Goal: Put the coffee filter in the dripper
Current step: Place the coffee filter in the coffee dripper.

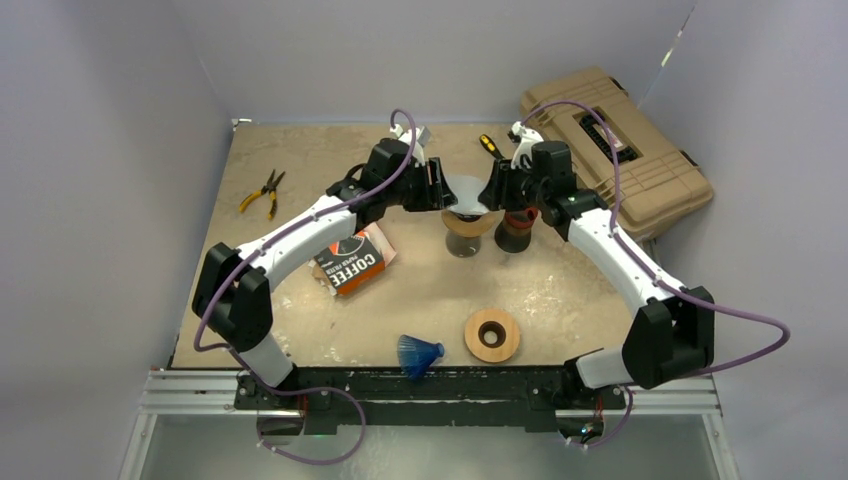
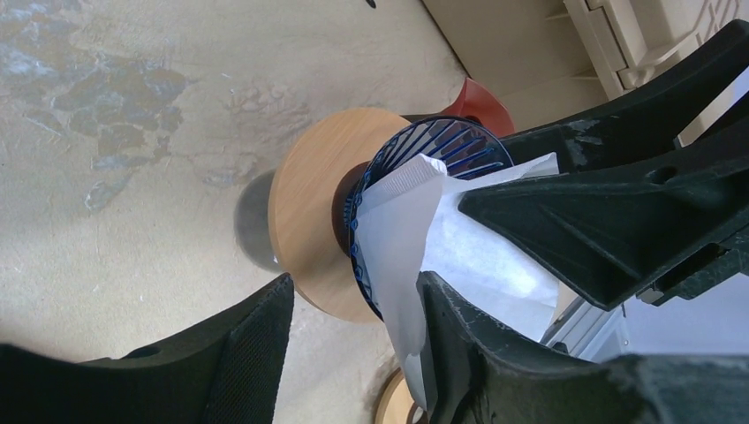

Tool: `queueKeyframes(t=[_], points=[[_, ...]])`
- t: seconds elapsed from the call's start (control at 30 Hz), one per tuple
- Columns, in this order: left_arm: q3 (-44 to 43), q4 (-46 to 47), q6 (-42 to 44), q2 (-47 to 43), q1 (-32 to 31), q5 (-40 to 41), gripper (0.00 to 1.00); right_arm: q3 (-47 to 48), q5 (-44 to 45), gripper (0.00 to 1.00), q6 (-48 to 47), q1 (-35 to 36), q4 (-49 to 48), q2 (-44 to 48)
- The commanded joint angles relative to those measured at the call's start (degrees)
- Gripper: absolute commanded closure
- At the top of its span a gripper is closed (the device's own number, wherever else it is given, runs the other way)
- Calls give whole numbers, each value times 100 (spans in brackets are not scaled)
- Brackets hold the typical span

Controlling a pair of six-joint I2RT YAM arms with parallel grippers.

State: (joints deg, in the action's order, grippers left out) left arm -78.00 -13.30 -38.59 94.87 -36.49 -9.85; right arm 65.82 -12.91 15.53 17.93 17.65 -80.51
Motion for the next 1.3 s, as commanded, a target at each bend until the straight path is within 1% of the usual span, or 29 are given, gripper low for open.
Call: queueKeyframes(t=[0.0, 0.07, 0.2, 0.3, 0.4, 0.47, 0.53, 0.77, 0.87, 0.97, 1.1, 1.27], points=[[-268, 80, -70, 114, 65, 67, 50, -34, 34, 52, 89, -31, -354, 44], [-403, -33, -62, 188, 72, 192, 54, -39, 25, 53, 87, -27, -342, 40], [-507, 53, -121, 315, 75, 187, 58, -124, -20, 57, 125, -27, -391, 98], [-751, -88, -94, 510, 73, 216, 63, -177, -28, 60, 134, -27, -393, 192], [-856, -250, -4, 603, 66, 284, 65, -239, -81, 60, 124, -27, -399, 250], [-877, -279, 42, 640, 64, 290, 63, -260, -195, 60, 115, -27, -432, 293], [-913, -302, 82, 663, 65, 276, 57, -236, -277, 58, 126, -27, -432, 335], [-895, -308, 196, 493, 76, 262, 41, 91, -274, 41, 203, -27, -303, 456], [-892, -324, 246, 433, 79, 237, 37, 190, -244, 37, 205, -27, -249, 466], [-900, -377, 295, 395, 85, 261, 36, 245, -194, 33, 178, -27, -196, 404], [-892, -362, 312, 350, 115, 283, 36, 301, -160, 33, 112, -27, -127, 264], [-956, -415, 360, 532, 116, 252, 37, 352, -26, 41, 20, -27, 8, 37]])
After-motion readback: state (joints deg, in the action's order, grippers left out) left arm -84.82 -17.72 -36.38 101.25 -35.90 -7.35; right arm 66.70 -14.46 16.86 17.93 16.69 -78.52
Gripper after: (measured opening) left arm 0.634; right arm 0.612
